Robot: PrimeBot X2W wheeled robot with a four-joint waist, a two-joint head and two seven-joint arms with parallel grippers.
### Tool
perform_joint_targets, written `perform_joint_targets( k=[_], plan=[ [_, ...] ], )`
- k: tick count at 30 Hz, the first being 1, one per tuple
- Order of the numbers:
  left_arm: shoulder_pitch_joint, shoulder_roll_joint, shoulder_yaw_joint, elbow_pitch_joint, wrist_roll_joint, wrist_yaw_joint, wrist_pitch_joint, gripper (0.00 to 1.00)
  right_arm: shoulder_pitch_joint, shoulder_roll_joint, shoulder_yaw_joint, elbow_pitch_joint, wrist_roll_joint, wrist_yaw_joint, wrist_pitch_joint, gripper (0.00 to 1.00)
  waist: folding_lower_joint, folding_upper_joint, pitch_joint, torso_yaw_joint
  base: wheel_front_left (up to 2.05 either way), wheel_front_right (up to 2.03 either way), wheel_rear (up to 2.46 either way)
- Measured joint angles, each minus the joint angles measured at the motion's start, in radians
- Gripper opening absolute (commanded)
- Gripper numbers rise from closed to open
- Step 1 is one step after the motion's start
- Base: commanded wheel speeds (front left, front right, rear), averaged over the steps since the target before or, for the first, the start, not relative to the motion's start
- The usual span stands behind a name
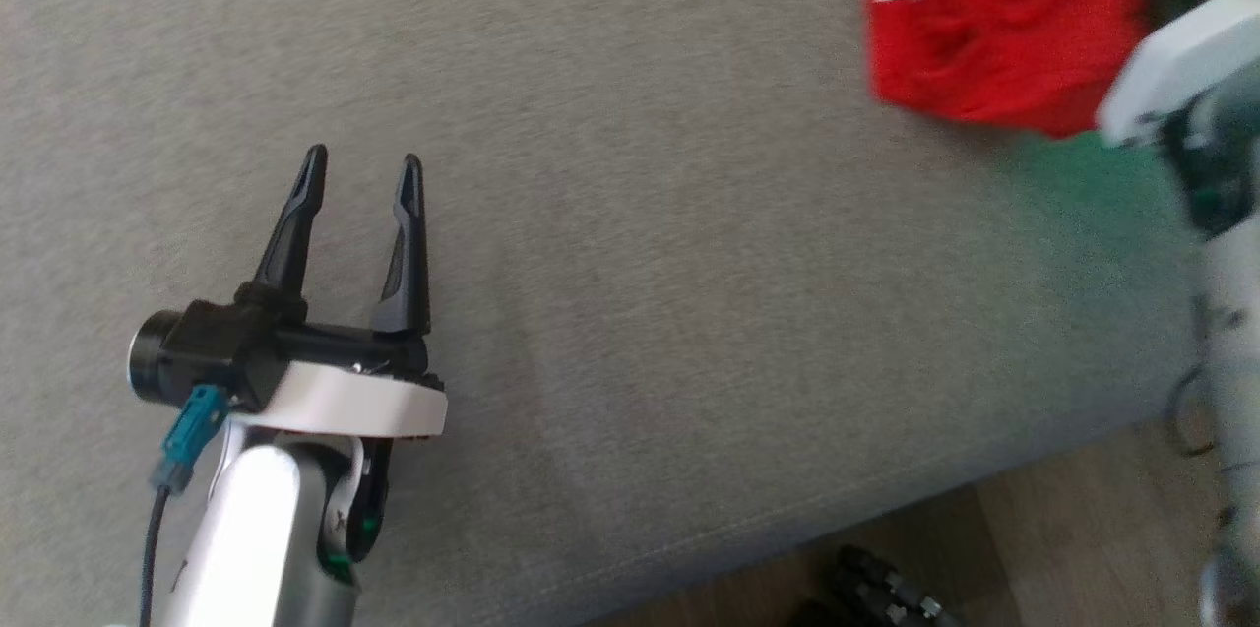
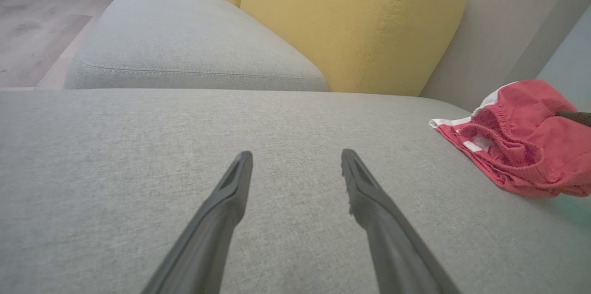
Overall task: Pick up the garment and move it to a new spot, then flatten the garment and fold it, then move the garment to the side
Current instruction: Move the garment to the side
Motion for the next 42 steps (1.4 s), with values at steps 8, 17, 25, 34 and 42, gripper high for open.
perform_joint_targets(
  k=[8,17,25,34,42],
  plan=[
    [0.000,-0.006,-0.007,0.000,-0.011,0.006,-0.005,1.00,-0.098,-0.135,-0.076,0.106,-0.154,0.000,0.037,0.00,0.0000,0.0000,0.022,0.084,0.00,0.00,0.00],
    [-0.002,-0.012,-0.020,-0.001,-0.011,0.008,-0.009,1.00,-0.153,-0.205,-0.124,0.160,-0.273,0.000,0.063,0.00,0.0000,0.0000,0.056,0.133,0.00,0.00,0.00],
    [-0.009,-0.016,-0.019,-0.001,-0.011,0.007,-0.010,1.00,-0.160,-0.200,-0.128,0.139,-0.357,0.000,0.061,0.00,0.0000,0.0000,0.068,0.136,0.00,0.00,0.00],
    [-0.025,-0.021,-0.019,-0.001,-0.011,0.001,-0.010,1.00,-0.160,-0.179,-0.161,0.134,-0.423,0.000,0.012,1.00,0.0000,0.0000,0.071,0.139,0.00,0.00,0.00],
    [-0.024,-0.033,-0.009,0.010,-0.017,0.000,-0.012,1.00,-0.159,-0.103,-0.119,0.123,-0.408,0.000,-0.083,1.00,0.0000,0.0000,0.032,0.144,0.00,0.00,0.00]
  ],
)
